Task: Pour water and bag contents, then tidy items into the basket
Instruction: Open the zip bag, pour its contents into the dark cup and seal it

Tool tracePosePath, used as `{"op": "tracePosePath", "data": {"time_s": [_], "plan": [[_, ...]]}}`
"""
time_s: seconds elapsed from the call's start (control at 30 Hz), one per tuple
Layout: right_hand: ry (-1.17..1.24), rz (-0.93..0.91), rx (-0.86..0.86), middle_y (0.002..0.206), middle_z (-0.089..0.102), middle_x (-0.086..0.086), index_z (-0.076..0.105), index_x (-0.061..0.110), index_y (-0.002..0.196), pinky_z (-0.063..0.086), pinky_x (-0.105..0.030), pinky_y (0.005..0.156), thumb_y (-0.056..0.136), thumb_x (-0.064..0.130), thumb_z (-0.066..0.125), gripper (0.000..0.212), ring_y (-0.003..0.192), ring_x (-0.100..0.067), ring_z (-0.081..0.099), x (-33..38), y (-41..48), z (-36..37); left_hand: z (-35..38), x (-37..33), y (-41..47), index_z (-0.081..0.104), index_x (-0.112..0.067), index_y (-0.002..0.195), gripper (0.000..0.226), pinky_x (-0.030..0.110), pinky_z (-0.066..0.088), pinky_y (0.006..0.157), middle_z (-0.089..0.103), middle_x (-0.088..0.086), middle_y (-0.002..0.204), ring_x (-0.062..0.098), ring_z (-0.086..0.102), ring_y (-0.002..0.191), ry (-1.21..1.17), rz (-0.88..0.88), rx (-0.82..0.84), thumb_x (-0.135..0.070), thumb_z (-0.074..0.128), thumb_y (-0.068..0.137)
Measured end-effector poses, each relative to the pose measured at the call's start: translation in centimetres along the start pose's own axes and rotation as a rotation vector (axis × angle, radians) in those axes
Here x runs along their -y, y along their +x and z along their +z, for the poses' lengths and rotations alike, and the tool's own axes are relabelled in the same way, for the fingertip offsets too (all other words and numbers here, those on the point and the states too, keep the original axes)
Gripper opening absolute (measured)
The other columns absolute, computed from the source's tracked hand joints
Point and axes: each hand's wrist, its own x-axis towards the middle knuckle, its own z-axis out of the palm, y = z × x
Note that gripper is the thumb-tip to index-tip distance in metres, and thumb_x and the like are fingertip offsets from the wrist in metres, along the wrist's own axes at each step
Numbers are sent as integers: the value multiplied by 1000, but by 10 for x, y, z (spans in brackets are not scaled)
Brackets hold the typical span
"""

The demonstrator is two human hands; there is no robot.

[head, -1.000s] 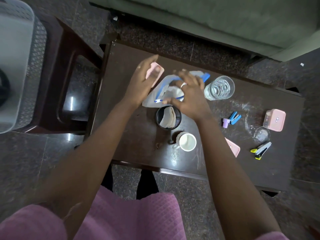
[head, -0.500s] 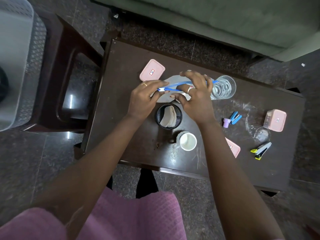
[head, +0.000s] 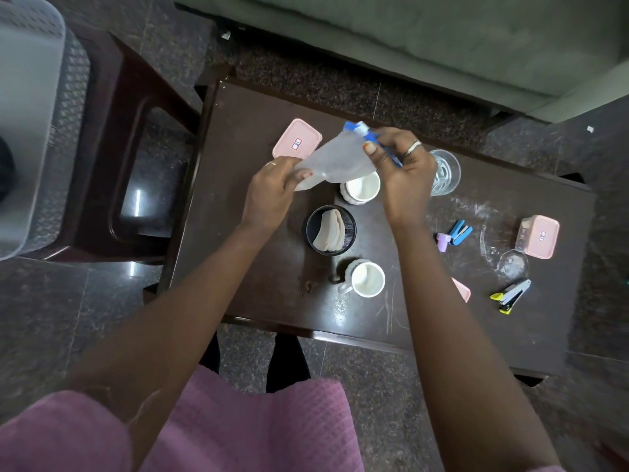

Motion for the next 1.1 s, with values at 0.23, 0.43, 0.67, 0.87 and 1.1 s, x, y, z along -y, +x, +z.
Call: {"op": "tracePosePath", "data": {"time_s": [0.23,0.43,0.67,0.87,1.1], "plan": [[132,83,-8,81,63,0,61,25,68,44,-30,73,76,13,67,16,78,-14,56,4,6,-6,-6,2,3,62,8,87,19,19,27,63,65,24,89,32,57,83,-96,-67,-35,-10,56,91],[-107,-40,176,70,53,14,54,24,70,40,-21,64,79,16,68,19,65,0,47,12,18,-7,-22,-14,5,59,-8,116,31,25,44,86,65,3,110,18,60,103,-211,40,-1,-23,61,89],[-317,-144,310,89,58,18,60,8,104,39,-7,75,76,12,71,31,78,8,53,24,14,5,-28,-62,29,68,-3,98,18,16,44,67,65,0,76,-2,55,69,-369,67,-271,-11,56,89],[-587,-37,259,91,69,-12,69,9,102,38,-22,71,83,12,63,20,82,-22,59,10,28,-29,-48,-46,48,66,-8,103,24,9,37,63,60,-5,81,-17,50,66,-290,61,-403,-18,46,94],[-54,175,100,80,65,-11,61,14,84,56,-34,54,87,9,59,6,69,-25,64,17,30,-29,-23,-17,47,28,-11,142,52,34,36,108,42,9,141,20,42,129,-436,-497,-241,-41,34,99]]}}
